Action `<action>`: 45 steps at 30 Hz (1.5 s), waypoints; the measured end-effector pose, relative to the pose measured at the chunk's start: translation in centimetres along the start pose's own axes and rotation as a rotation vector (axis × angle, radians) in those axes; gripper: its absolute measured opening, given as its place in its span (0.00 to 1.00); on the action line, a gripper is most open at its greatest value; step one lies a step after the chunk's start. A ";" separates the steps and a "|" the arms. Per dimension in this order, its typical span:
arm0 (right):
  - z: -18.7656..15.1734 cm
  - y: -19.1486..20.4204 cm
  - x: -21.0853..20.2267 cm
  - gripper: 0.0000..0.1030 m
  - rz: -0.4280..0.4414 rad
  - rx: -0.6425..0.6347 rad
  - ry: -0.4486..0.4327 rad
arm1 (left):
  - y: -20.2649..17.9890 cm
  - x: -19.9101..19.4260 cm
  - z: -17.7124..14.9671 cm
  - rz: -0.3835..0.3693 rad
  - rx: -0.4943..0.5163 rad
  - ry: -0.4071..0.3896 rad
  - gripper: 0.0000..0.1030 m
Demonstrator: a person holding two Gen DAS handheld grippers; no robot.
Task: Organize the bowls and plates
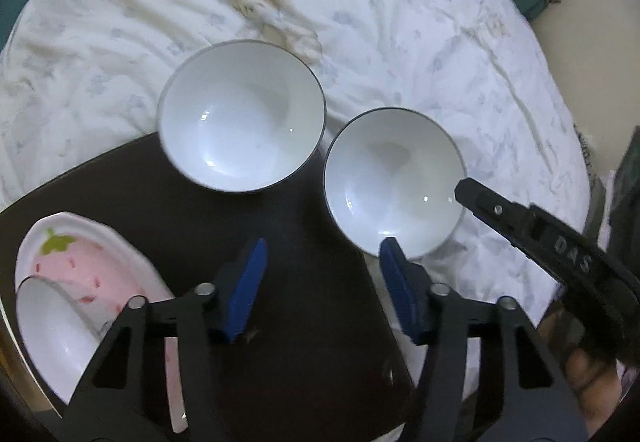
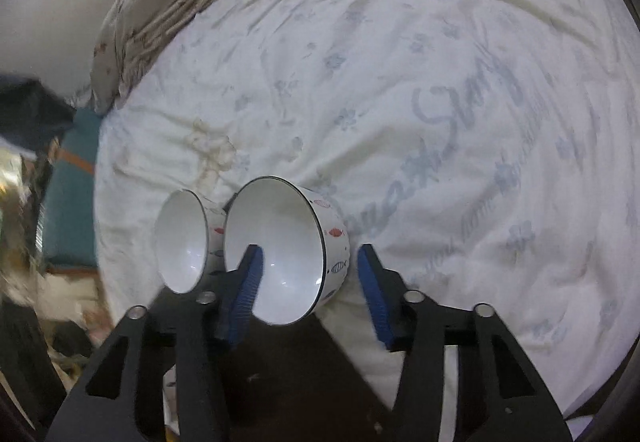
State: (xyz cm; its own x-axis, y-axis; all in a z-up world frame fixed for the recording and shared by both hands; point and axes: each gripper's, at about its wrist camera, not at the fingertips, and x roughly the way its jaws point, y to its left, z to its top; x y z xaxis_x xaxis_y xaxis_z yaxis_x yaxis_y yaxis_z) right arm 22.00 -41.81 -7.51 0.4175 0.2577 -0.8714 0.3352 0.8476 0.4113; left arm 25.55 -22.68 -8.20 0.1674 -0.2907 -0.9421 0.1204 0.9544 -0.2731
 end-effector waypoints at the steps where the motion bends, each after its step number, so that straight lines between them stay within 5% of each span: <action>1: 0.0 0.2 0.3 0.37 -0.011 -0.014 0.004 | -0.1 0.6 0.3 0.004 -0.001 0.003 0.49; 8: 0.2 -0.7 2.7 0.27 -0.063 -0.027 0.067 | -0.5 3.9 1.9 0.004 -0.017 0.047 0.39; 13: 0.3 -1.6 3.6 0.21 -0.049 -0.004 0.097 | -0.6 5.5 2.4 -0.006 -0.031 0.085 0.09; 21: -0.1 -1.8 3.8 0.14 -0.043 -0.034 0.103 | -0.9 3.8 1.2 0.044 -0.004 0.080 0.07; 30: -2.4 -1.7 2.8 0.12 0.072 -0.064 0.200 | 1.2 1.5 -2.8 0.088 -0.002 0.125 0.09; 45: -3.5 0.2 4.6 0.12 -0.016 -0.128 0.244 | 1.3 3.0 -1.8 0.125 -0.008 0.118 0.07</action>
State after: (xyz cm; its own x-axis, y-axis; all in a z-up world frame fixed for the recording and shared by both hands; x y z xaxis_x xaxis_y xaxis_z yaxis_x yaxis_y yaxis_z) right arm 21.01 -38.82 -12.36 0.1917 0.3351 -0.9225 0.2238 0.9002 0.3736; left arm 24.46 -22.23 -11.74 0.0647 -0.1599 -0.9850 0.0979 0.9833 -0.1532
